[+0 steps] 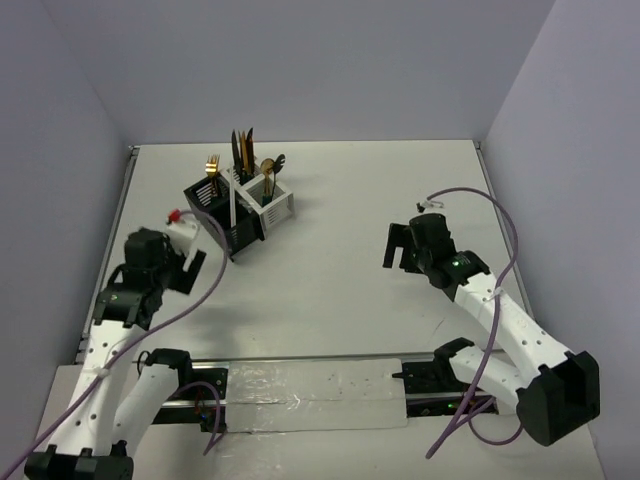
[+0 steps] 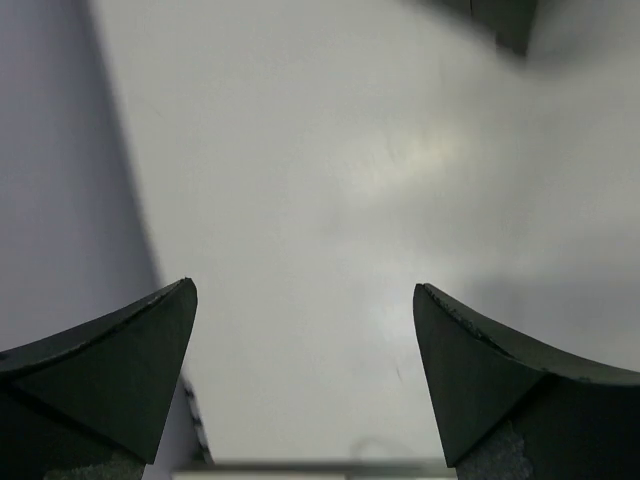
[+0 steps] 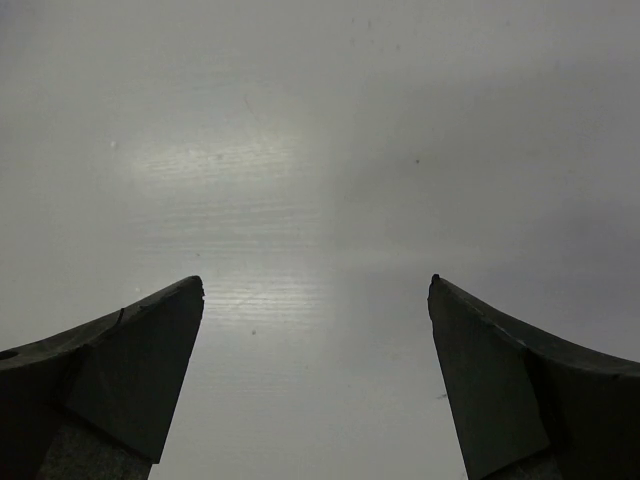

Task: Sort the eating utensils into containers

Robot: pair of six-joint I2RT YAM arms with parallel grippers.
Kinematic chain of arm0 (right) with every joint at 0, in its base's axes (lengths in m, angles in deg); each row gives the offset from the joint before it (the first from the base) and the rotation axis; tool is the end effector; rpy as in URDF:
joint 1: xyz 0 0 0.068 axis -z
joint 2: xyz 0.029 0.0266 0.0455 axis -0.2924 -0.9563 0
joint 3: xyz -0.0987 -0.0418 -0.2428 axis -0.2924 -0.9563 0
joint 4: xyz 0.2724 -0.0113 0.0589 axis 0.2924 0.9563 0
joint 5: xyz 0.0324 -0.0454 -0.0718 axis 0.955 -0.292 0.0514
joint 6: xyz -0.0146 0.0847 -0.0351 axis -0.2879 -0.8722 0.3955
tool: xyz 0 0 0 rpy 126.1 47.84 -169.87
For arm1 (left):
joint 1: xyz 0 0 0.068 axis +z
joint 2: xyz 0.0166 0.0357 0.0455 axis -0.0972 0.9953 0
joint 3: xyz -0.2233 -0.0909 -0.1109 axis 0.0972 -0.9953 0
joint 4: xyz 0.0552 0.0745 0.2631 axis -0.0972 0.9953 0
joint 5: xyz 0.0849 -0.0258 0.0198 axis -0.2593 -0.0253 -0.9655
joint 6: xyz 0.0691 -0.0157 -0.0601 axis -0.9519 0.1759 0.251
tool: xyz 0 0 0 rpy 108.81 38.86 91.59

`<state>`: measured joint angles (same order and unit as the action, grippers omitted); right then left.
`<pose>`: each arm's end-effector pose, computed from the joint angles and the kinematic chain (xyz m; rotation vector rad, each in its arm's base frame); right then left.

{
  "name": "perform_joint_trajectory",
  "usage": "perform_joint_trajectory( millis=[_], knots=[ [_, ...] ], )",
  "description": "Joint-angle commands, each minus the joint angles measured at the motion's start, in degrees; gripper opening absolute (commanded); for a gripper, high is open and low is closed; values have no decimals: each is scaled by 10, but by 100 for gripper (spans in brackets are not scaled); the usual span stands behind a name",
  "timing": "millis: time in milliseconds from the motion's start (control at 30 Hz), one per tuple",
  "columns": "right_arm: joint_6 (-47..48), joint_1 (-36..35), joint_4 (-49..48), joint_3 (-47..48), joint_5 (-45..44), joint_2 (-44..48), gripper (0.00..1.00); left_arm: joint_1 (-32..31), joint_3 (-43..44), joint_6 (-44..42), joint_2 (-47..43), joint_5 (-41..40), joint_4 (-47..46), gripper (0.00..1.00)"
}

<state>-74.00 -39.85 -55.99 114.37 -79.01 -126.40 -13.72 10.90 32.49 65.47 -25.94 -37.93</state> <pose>0.2440 0.0834 0.2201 0.1190 2.3040 0.1636 0.2065 -0.0142 0.2973 0.4353 2.0872 0.3281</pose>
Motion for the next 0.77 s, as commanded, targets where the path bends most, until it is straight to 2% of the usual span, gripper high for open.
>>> perform_joint_trajectory(
  millis=[0,33,133,200,467,733],
  knots=[
    [-28,24,-37,-13,63,16,100,6,-93,-4,-30,-30,40,99],
    [-46,30,-46,-28,55,26,100,7,-126,11,-33,-30,13,99],
    [-66,41,-66,-50,15,42,100,10,-152,50,-28,3,-8,99],
    [-66,43,-79,-69,21,49,100,12,-168,67,-28,-42,-34,99],
    [-66,43,-110,-107,25,74,100,16,-243,95,-20,-87,-125,99],
    [-56,42,-109,-110,14,138,100,37,-251,92,-50,-75,-128,99]
  ],
)
